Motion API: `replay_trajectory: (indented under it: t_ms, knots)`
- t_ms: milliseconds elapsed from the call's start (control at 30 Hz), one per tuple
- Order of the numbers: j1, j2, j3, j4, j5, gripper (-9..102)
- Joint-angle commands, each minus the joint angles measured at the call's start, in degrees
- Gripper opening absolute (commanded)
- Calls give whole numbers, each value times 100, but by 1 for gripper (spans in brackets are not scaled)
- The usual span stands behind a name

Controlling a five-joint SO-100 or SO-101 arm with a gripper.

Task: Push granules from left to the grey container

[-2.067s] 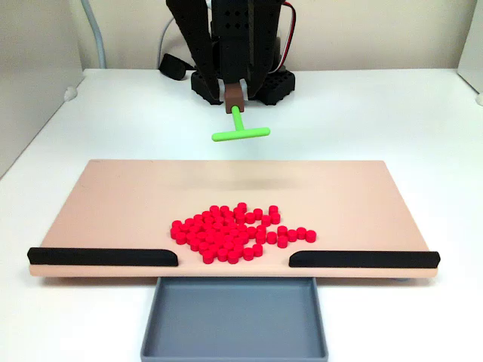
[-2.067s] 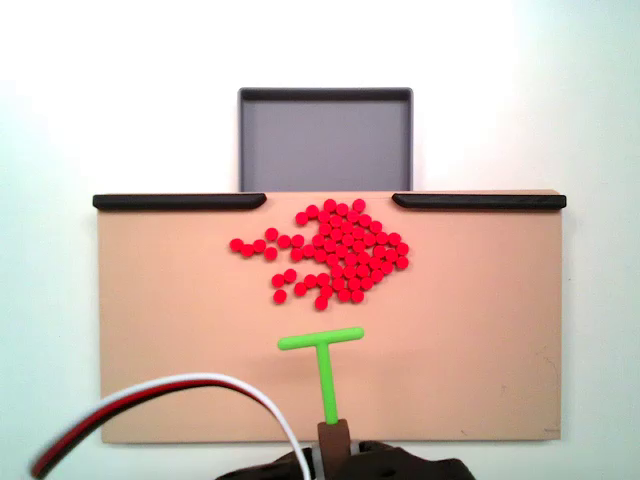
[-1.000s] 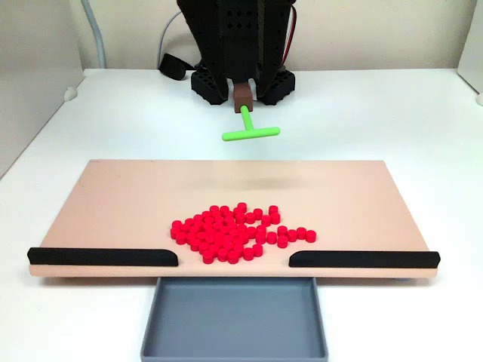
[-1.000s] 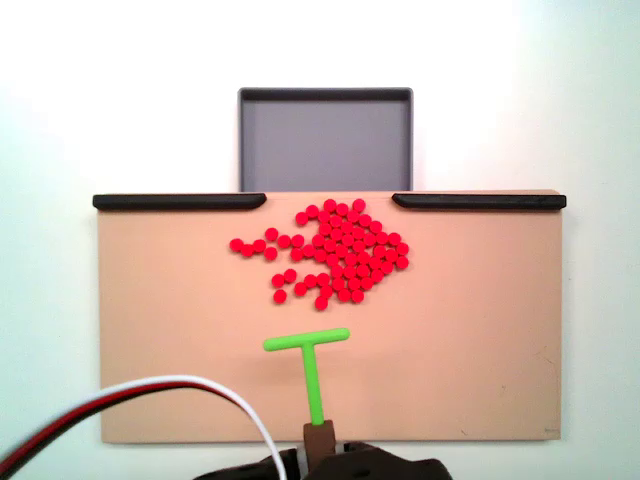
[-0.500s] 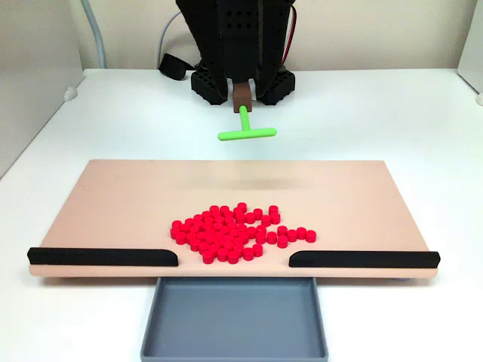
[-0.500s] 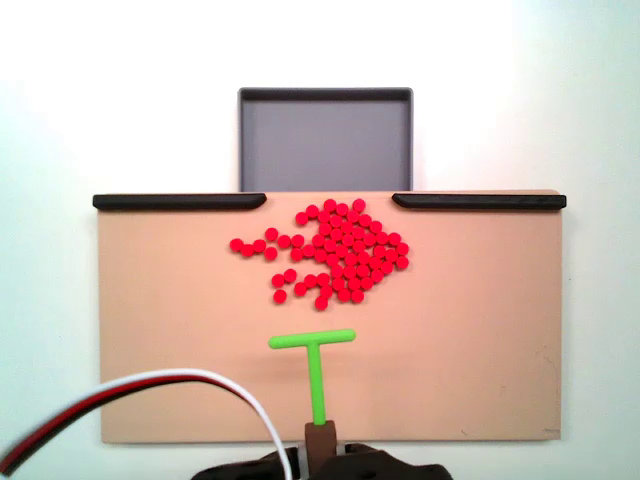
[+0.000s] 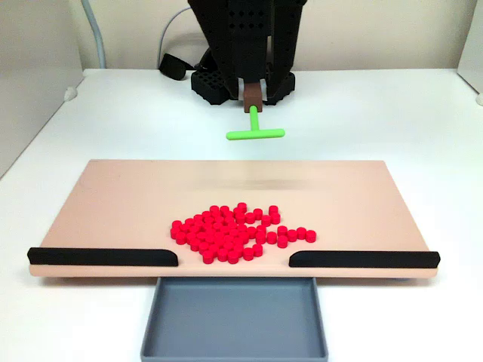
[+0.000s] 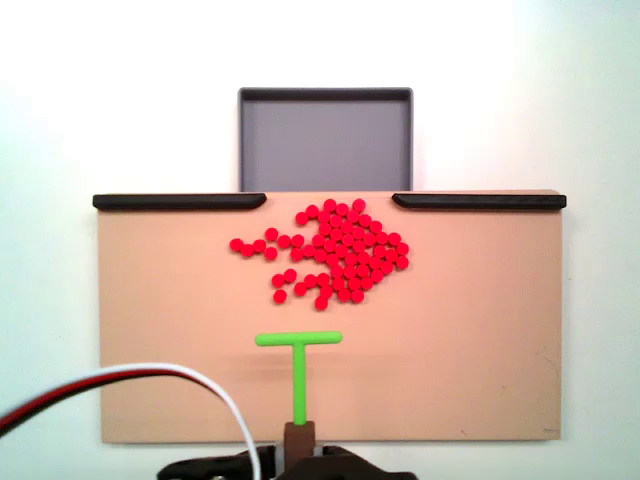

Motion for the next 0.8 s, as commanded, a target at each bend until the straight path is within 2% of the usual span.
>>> replay_trajectory:
  t_ms: [0,200,467,767]
  knots:
    - [-378,132,-123,-44,580,0]
    - [-1028,97,-123,-44,1925,0]
    - [-1397,53,-185,-53,4096,0]
    - [-1459,-1266,-1723,-62,6372,0]
